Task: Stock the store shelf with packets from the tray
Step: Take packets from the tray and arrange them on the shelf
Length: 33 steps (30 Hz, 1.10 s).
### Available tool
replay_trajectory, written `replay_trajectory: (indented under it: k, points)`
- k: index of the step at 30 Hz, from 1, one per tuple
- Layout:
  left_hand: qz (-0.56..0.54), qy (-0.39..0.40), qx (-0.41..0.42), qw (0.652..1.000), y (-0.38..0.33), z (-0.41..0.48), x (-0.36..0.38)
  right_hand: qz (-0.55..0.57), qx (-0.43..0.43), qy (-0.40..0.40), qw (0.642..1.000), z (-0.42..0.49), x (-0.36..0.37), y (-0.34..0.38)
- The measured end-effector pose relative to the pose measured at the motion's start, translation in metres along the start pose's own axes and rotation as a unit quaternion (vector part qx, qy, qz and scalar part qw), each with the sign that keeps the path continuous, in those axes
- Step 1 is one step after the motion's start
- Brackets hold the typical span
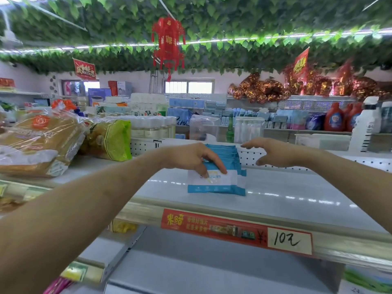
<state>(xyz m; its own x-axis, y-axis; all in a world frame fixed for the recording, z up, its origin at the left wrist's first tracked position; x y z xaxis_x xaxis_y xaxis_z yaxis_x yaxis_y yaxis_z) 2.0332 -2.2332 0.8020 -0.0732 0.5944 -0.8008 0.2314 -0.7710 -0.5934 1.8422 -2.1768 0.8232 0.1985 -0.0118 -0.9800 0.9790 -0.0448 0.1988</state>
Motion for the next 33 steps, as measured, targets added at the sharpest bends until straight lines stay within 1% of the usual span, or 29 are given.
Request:
replay_trajectory:
  k: [2, 4, 9, 13, 16, 19, 21, 25, 29, 33]
  points:
    - [0.0, 0.014, 0.002, 1.0, 0.0, 0.012, 0.007, -0.008, 0.002, -0.006, 1.0, -0.005, 0.0, -0.007]
    - [0.03, 0.021, 0.006, 0.999, -0.002, 0.02, 0.013, -0.017, 0.002, -0.011, 1.0, -0.009, 0.0, -0.013]
    - [0.083, 0.009, 0.022, 0.996, -0.007, 0.029, 0.017, -0.022, 0.001, -0.015, 1.0, -0.01, -0.003, -0.02]
    - [0.08, -0.012, 0.008, 0.997, 0.003, 0.024, 0.012, -0.022, -0.009, -0.025, 0.999, -0.002, -0.012, -0.009]
    - [0.063, -0.053, -0.006, 0.997, 0.012, 0.006, 0.0, -0.029, -0.054, -0.046, 0.997, 0.009, -0.023, 0.018]
    - [0.058, -0.103, -0.034, 0.992, 0.026, -0.026, -0.017, -0.034, -0.108, -0.049, 0.992, 0.027, -0.026, 0.056]
    - [0.06, -0.136, -0.06, 0.987, 0.038, -0.056, -0.03, -0.036, -0.143, -0.034, 0.989, 0.041, -0.021, 0.087]
    - [0.057, -0.198, -0.155, 0.966, 0.071, -0.138, -0.049, -0.048, -0.23, -0.019, 0.972, 0.065, -0.003, 0.164]
    - [0.071, -0.258, -0.262, 0.927, 0.096, -0.239, -0.048, -0.056, -0.329, 0.005, 0.943, 0.081, 0.025, 0.259]
    - [0.068, -0.307, -0.364, 0.877, 0.1, -0.341, -0.02, -0.053, -0.423, 0.015, 0.904, 0.076, 0.055, 0.363]
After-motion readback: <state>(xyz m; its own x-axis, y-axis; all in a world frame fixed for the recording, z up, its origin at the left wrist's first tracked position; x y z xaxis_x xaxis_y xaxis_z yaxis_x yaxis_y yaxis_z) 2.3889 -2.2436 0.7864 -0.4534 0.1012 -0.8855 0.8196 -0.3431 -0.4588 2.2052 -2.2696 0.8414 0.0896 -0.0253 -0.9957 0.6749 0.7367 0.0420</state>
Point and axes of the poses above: each hand's wrist, its own z-axis towards the middle knuckle, its own x-axis out of the palm, y = z × x, the point moved 10 cm from there along z, towards the middle knuckle, and after that the axes turned 10 degrees about y, right-handed, at the moved point
